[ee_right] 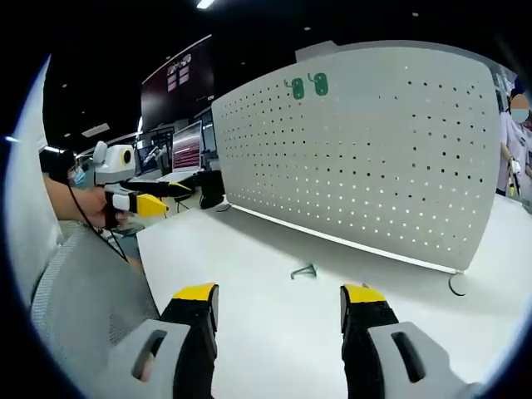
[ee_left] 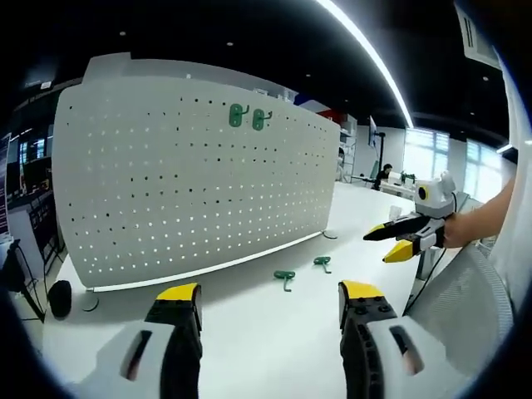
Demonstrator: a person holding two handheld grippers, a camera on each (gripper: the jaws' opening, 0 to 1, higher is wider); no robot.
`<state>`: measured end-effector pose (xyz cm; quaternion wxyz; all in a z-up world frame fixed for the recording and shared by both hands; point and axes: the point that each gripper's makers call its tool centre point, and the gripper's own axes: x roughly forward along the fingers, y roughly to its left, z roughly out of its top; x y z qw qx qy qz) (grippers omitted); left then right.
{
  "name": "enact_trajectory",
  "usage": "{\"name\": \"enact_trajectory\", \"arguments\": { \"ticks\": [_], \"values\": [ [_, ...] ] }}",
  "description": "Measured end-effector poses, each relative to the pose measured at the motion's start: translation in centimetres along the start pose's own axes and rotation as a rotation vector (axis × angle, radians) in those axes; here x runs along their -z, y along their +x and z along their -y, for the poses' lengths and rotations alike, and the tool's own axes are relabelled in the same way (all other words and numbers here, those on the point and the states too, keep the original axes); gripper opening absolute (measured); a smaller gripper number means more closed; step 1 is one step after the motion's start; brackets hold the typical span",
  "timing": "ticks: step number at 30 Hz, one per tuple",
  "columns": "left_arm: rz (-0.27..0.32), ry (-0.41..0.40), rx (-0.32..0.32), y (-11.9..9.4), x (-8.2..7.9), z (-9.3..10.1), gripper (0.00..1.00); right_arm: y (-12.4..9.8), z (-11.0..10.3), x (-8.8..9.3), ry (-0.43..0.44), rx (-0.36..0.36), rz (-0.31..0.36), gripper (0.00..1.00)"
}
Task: Insert the hook assembly into the mounting plate slot until the hook locks in place.
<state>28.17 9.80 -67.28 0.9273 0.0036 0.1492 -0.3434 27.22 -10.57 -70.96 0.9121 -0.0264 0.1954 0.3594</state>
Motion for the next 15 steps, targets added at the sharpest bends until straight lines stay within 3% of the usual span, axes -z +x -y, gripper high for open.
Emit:
{"name": "enact_trajectory", "arguments": {
  "ticks": [4, 10, 15],
  "values": [
    [-0.080, 0.057, 0.100, 0.9, 0.6, 1.5, 0.71, 0.0, -0.1, -0.1, 0.001, -0.003, 0.004, 0.57],
    [-0.187, 0.204, 0.184, 2.2, 1.8, 2.8, 0.70, 0.0, -0.1, 0.0, -0.003, -0.004, 0.003, 0.57],
    [-0.227, 0.251, 0.246, 3.1, 2.0, 3.8, 0.69, 0.0, 0.0, -0.1, -0.003, -0.003, 0.005, 0.57]
  ]
}}
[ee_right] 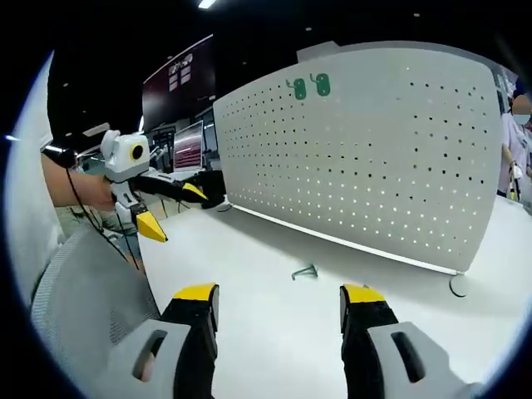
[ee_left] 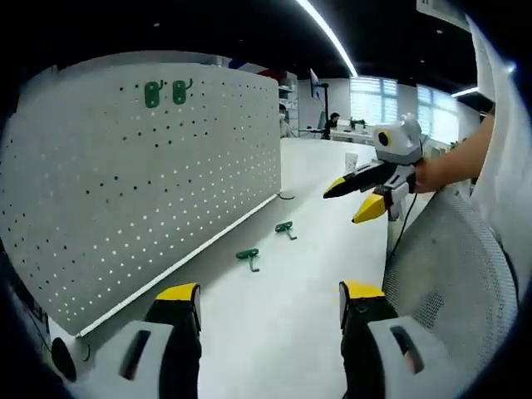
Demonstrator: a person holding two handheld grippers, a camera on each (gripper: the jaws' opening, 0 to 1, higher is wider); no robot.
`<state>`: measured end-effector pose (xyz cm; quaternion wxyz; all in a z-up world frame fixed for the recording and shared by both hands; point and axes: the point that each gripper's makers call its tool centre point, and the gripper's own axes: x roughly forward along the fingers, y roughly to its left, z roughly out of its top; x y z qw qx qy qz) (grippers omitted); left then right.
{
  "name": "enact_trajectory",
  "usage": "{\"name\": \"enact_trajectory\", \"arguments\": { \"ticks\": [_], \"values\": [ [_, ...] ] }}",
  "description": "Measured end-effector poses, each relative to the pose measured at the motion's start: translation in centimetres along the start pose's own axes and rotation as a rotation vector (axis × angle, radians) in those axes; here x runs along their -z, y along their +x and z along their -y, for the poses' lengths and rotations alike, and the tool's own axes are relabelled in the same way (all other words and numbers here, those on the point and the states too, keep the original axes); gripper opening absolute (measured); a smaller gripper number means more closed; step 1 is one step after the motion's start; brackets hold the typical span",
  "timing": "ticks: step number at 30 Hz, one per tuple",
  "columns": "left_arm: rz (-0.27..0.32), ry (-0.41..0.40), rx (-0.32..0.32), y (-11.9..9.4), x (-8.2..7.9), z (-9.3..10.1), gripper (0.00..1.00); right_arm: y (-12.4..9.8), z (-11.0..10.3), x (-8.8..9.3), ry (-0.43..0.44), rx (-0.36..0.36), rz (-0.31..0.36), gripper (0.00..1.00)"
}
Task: Insert the hook assembly into the mounting plate slot until the hook locks in place.
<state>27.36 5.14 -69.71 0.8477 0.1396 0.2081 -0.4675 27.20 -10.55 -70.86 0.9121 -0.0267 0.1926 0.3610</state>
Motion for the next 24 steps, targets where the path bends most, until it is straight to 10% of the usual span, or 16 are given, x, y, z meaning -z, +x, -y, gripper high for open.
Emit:
{"name": "enact_trajectory", "arguments": {
  "ticks": [24],
  "values": [
    [-0.152, 0.353, 0.217, 3.7, -1.1, -1.4, 0.63, 0.1, -0.3, 0.4, -0.015, -0.009, -0.025, 0.56]
  ]
}}
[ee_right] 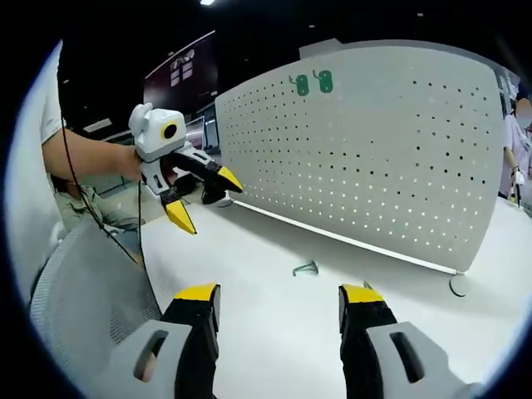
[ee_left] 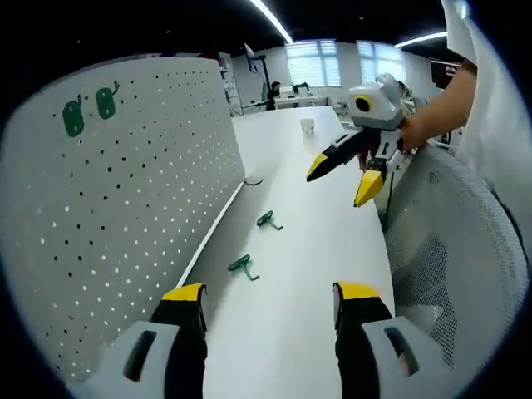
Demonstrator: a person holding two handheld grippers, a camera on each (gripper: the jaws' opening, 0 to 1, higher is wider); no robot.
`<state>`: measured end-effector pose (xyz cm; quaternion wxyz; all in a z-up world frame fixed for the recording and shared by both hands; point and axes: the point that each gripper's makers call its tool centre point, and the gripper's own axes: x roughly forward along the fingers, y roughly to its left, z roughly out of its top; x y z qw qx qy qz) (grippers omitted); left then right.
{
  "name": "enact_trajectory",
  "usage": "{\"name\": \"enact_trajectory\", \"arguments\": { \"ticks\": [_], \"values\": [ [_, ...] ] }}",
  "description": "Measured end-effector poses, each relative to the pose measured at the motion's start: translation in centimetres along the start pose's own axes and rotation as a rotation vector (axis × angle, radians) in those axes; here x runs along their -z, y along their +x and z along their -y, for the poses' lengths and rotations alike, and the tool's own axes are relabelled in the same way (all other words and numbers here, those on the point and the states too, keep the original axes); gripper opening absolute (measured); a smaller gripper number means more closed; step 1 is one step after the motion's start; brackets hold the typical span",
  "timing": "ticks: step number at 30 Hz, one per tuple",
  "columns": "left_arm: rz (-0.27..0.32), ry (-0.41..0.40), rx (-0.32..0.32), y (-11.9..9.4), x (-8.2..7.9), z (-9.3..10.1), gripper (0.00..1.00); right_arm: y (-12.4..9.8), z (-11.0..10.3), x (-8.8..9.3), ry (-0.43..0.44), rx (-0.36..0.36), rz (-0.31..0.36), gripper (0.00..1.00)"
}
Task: Insert the hook assembly into the mounting plate slot until the hook locks in place.
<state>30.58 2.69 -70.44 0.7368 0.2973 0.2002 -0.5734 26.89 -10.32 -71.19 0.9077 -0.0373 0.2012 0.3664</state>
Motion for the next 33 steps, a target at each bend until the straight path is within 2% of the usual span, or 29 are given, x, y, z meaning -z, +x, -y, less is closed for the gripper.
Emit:
{"name": "enact_trajectory", "arguments": {
  "ticks": [3, 5, 6, 8, 10, 18, 22, 28, 33],
  "values": [
    [-0.012, 0.021, 0.030, 0.3, 0.1, 0.2, 0.63, 0.0, -0.1, 0.0, -0.009, -0.002, -0.002, 0.56],
    [-0.029, 0.053, 0.051, 0.5, 0.2, 0.2, 0.62, 0.0, 0.0, 0.0, -0.003, -0.002, -0.001, 0.56],
    [-0.040, 0.095, 0.063, 0.6, 0.2, 0.1, 0.62, 0.0, 0.0, 0.0, -0.004, -0.001, -0.001, 0.56],
    [-0.061, 0.114, 0.091, 0.9, 0.5, 0.3, 0.61, 0.0, -0.1, 0.0, -0.006, -0.001, -0.003, 0.56],
    [-0.062, 0.131, 0.103, 1.3, 0.5, 0.1, 0.60, 0.0, -0.1, 0.1, -0.006, -0.004, -0.007, 0.56],
    [-0.131, 0.225, 0.156, 2.7, 1.6, -0.7, 0.58, 0.0, 0.0, 0.2, 0.004, -0.003, -0.004, 0.56],
    [-0.143, 0.238, 0.169, 3.2, 1.7, -1.1, 0.57, 0.1, -0.2, 0.3, -0.006, -0.011, -0.010, 0.56],
    [-0.141, 0.285, 0.194, 4.4, 1.3, -1.8, 0.51, 0.2, -0.1, 0.5, 0.010, -0.015, -0.011, 0.56],
    [-0.161, 0.313, 0.216, 5.5, 1.4, -2.3, 0.52, 0.2, -0.3, 0.7, -0.002, -0.018, -0.023, 0.56]
  ]
}}
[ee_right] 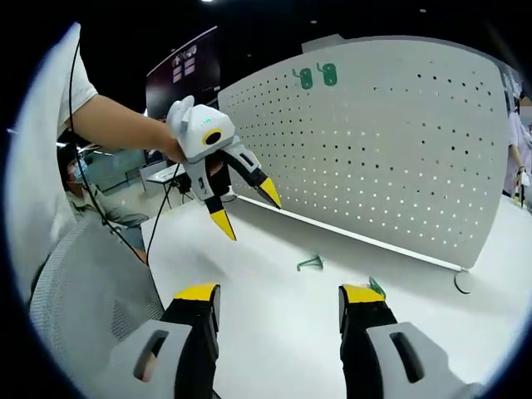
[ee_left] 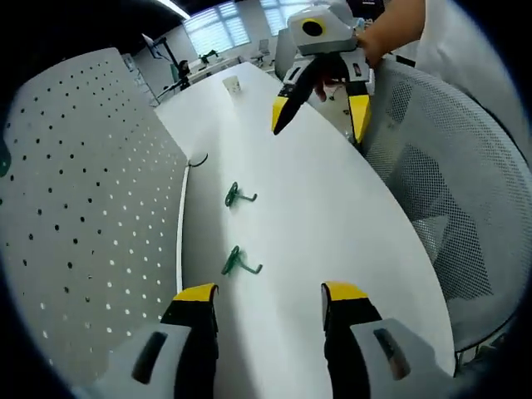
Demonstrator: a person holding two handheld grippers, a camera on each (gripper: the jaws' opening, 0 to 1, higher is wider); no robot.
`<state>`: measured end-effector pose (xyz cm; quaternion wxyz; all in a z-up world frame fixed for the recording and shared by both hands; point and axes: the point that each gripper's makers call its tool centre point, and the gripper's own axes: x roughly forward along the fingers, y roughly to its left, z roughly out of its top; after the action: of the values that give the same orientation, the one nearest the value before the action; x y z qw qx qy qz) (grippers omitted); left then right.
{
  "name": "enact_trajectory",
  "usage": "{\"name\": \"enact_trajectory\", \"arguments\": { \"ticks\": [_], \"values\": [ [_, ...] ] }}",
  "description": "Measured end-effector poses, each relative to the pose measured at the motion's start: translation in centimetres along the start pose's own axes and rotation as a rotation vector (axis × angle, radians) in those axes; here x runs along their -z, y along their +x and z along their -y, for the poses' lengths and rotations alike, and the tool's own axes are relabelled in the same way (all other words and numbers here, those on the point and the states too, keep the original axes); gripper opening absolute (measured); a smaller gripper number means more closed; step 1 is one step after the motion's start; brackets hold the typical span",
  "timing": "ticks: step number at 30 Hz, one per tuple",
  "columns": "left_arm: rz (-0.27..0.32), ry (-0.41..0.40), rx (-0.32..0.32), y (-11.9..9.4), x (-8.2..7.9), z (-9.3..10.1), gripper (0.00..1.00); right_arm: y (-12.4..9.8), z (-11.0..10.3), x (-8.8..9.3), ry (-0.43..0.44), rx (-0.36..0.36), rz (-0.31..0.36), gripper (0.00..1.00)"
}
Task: Insert the hook assembly into the mounting plate slot until the hook locks in place.
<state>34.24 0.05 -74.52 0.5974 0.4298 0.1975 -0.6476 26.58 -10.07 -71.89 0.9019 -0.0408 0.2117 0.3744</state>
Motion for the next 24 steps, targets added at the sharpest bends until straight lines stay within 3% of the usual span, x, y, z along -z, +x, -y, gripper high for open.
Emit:
{"name": "enact_trajectory", "arguments": {
  "ticks": [10, 18, 21, 24],
  "values": [
    [-0.035, 0.071, 0.043, 1.6, 0.4, -1.2, 0.49, 0.0, 0.1, 0.0, -0.008, 0.006, -0.003, 0.56],
    [-0.062, 0.135, 0.040, 3.1, 0.4, -2.7, 0.43, -0.1, 0.0, -0.1, -0.019, 0.010, -0.004, 0.55],
    [-0.108, 0.171, 0.028, 3.9, 1.2, -3.6, 0.38, 0.1, -0.1, 0.0, -0.031, 0.007, -0.011, 0.55],
    [-0.114, 0.166, 0.020, 4.6, 1.3, -4.1, 0.38, 0.0, 0.0, -0.1, -0.033, 0.008, -0.008, 0.55]
  ]
}}
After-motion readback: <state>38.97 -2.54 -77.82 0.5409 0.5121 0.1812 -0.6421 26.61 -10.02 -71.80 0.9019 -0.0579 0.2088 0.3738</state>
